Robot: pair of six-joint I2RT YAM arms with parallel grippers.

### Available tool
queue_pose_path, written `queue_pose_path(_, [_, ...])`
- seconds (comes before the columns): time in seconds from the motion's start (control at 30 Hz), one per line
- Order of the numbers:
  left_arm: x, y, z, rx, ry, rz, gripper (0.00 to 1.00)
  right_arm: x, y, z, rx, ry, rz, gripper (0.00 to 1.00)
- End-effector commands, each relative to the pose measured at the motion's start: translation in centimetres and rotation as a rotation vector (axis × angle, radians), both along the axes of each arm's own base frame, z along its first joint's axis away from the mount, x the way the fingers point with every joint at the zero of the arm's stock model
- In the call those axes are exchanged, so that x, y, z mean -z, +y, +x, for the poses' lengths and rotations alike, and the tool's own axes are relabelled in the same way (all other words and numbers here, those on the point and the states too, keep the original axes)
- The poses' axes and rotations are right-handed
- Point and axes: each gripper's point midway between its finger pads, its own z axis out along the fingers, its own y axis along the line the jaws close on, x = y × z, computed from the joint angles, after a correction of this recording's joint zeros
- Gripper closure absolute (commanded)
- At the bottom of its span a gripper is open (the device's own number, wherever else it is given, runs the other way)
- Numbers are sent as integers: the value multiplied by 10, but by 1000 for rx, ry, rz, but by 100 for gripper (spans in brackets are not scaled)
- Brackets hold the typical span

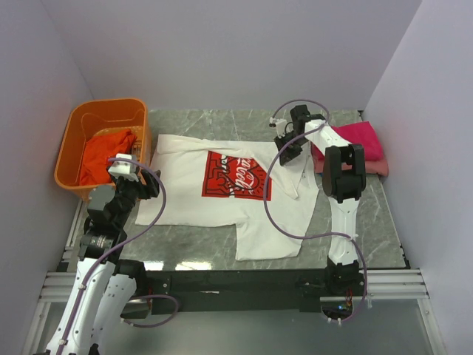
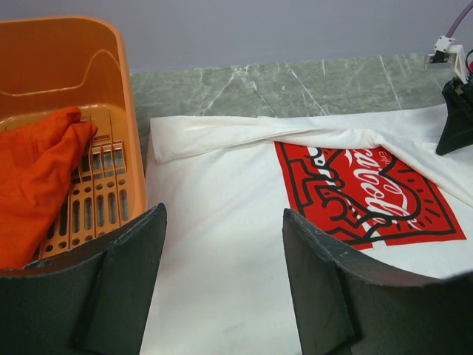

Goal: Fold and stack the t-shirts
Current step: Fold the tshirt

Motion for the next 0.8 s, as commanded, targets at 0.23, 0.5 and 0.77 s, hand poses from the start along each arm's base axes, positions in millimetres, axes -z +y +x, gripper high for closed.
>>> queue_pose_path(0.23, [-7, -2, 1, 15, -27, 9, 30, -56, 0, -21, -34, -122, 48, 98])
queue_pose_path(0.5, [-6, -2, 2, 15, -23, 11, 30, -69, 11, -43, -67, -126, 96, 99])
queue_pose_path(0.77, [-4, -2, 2, 15, -18, 12, 30, -69, 21, -69, -135, -127, 93, 99])
